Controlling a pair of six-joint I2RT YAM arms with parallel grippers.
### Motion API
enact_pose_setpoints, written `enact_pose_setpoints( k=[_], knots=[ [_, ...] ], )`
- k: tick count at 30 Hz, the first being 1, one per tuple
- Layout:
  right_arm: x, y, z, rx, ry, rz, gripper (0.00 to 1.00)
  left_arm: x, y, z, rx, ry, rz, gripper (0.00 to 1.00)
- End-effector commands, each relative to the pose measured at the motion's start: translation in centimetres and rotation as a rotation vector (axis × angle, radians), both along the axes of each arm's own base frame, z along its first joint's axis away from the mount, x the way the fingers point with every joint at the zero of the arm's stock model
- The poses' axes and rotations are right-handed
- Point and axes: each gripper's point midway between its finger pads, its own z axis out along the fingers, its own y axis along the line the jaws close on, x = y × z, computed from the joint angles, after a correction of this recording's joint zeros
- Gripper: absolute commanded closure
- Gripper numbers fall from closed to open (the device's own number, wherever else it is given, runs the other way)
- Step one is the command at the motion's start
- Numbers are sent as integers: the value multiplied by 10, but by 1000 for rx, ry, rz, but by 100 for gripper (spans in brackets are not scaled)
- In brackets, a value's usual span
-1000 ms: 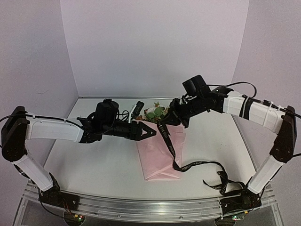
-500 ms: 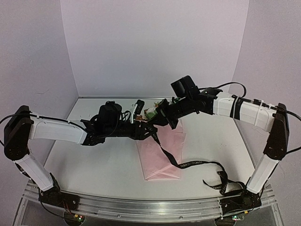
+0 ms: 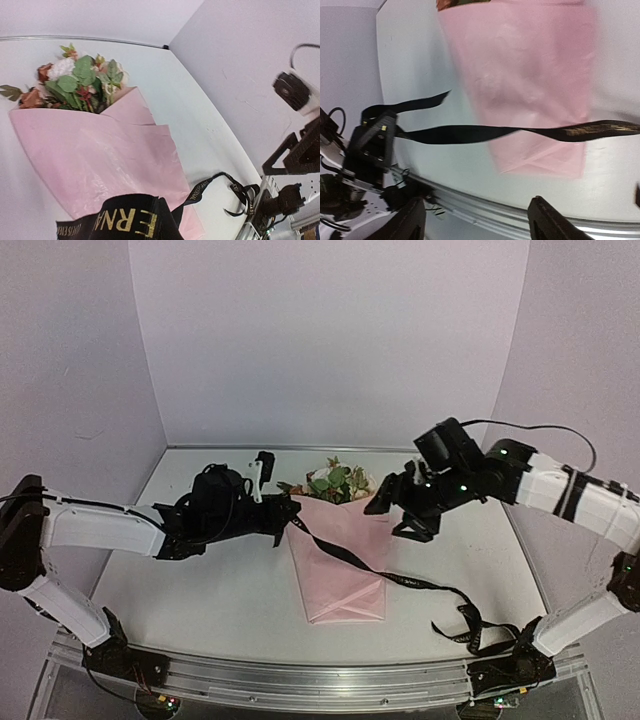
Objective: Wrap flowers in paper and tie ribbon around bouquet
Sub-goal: Pass from the right arm to the left, then straighten the ribbon at the center of the board.
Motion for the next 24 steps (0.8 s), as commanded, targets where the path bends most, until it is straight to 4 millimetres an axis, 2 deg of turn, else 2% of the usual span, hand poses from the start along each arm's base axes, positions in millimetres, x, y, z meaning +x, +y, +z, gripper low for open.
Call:
enact_pose_setpoints(
  k=[1,3,5,9,12,15,20,24],
  knots=[
    [-19,-128,-42,-504,-174,-48,21,18,52,27,9,-14,283,100],
    [-33,-170,-63,-645,-151,-82,20,20,76,20,64,7,386,100],
    [-46,-193,-78,-713,-120,-93,20,19,93,22,90,7,443,100],
    [-69,-220,-110,-796,-48,-98,23,15,117,25,138,9,518,100],
    [-84,-234,-133,-842,-3,-92,25,13,127,31,144,0,541,100],
    [-91,-235,-152,-830,21,-74,28,12,131,36,138,-6,550,100],
    [-90,-211,-181,-718,29,-31,33,12,134,38,154,-11,560,100],
    [-89,-198,-194,-669,34,4,33,13,136,38,159,-7,565,100]
  ],
)
